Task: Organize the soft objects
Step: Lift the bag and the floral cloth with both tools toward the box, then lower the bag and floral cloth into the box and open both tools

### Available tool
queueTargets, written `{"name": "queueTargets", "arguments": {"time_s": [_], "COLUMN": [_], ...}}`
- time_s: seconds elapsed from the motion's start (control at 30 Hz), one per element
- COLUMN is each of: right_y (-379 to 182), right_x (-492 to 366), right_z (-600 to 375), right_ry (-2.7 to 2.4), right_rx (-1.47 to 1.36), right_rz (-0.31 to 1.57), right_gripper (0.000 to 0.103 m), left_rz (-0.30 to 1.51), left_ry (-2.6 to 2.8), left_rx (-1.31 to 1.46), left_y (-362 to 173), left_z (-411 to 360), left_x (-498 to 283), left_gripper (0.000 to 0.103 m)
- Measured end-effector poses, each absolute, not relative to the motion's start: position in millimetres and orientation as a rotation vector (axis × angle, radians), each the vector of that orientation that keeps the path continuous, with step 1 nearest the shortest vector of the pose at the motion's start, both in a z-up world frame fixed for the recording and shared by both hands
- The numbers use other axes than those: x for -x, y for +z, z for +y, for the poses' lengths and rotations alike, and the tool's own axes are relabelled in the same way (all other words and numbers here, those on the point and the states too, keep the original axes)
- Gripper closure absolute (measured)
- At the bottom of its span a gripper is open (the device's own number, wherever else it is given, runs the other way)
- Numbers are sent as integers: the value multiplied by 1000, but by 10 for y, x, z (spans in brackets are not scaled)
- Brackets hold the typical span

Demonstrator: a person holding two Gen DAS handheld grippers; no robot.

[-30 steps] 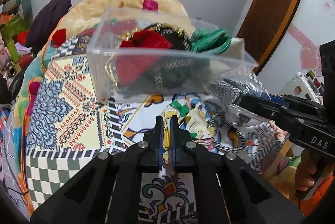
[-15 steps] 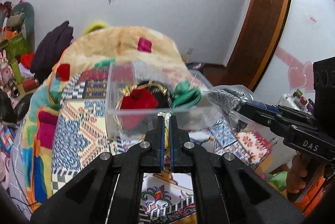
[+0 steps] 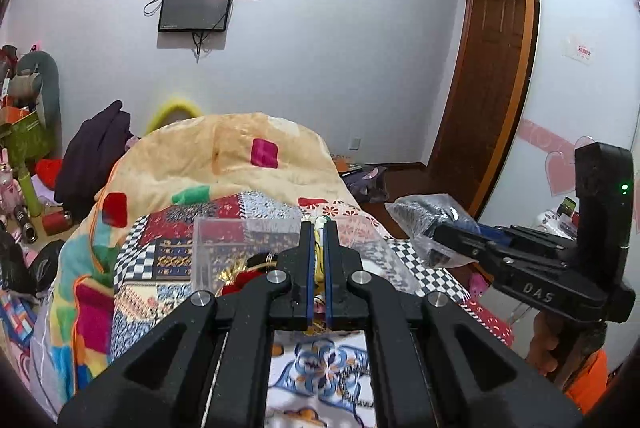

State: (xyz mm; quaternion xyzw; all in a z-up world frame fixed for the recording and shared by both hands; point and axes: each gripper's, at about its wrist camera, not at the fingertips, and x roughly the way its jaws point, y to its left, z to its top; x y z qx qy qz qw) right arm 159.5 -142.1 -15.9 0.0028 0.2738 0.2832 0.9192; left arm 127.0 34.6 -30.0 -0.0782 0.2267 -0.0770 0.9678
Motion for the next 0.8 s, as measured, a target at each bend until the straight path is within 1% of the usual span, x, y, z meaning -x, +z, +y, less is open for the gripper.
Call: {"name": "queueTargets", "arguments": {"time_s": [0.13,0.27,0.43,0.53,0.63,0.7,0.77,0.8], "right_y": [-226,-418,-744,-879,-921,-900,-870,-851], "right_x": [-1775,-1954,-2116,-2157,-2125,-2099,-2059,-2024], "right_z": [-1351,-1254,-1162,-1149,-1150,-1154,-1163,-1171], "right_ry": [574,583,577,560,550,547,544,539], "right_rx": [2,5,25,53,78,86,92,96], "right_rz": [583,639,733,773,787,790,790,782], "right_gripper": [82,82,82,82,79,75,63,60], "left_rz": [475,520,640,683,709,720,728,730], "left_ry": [-170,-173,-173,-147,-122,-115,-111,-112], "left_rx": [172,181,221,195,142,123,105,96], "left_y": [-344,-510,-834,-982,-1097,-1149,-1178,-1188], "left_z": [332,320,339,313,280,269,256,249], "left_x": [-1494,-1726,-2109,-2218,-2251,-2241,-2233,-2220], "left_gripper": [100,100,100,100,100,100,100,100]}}
